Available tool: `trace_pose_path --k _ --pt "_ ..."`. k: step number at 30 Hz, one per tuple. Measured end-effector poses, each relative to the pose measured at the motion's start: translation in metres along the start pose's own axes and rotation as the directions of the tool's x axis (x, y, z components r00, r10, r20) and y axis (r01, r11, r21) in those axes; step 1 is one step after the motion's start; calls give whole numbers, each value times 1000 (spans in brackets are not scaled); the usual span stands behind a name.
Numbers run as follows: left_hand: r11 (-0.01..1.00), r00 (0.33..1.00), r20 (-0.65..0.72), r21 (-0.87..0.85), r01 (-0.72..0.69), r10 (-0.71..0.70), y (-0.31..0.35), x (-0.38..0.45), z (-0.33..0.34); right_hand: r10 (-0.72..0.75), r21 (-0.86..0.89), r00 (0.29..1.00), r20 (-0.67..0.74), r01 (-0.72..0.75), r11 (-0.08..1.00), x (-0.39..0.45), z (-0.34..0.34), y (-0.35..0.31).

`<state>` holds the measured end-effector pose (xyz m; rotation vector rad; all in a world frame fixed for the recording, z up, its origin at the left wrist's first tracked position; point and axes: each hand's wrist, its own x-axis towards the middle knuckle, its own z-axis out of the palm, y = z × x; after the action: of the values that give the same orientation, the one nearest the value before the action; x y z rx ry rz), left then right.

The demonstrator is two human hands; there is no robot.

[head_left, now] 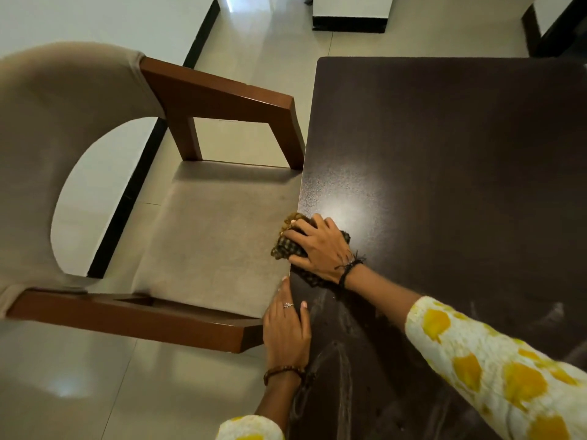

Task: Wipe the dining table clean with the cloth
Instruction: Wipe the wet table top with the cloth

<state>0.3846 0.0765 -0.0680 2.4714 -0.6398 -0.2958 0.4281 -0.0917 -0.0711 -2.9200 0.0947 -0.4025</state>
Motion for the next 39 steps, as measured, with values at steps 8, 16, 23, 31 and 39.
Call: trace_pose_path --k 8,16,23,31,39 --pt "1000 1000 -22 -23 -19 19 -1 -1 3 286 -16 952 112 -286 958 68 -7 35" --pt "1000 1000 -6 5 -14 14 -1 -1 3 194 -9 981 -23 -194 981 -15 0 -23" --pt "1000 1000 2 -10 -20 20 -2 -1 3 337 -97 940 -48 -341 935 -41 -13 4" --pt "999 999 15 -6 -42 42 -5 0 5 702 -142 696 -153 -718 681 -10 -4 -20" --pt "990 992 -14 73 -122 124 -9 1 5 572 -70 808 -142 -585 808 -16 -1 -31"
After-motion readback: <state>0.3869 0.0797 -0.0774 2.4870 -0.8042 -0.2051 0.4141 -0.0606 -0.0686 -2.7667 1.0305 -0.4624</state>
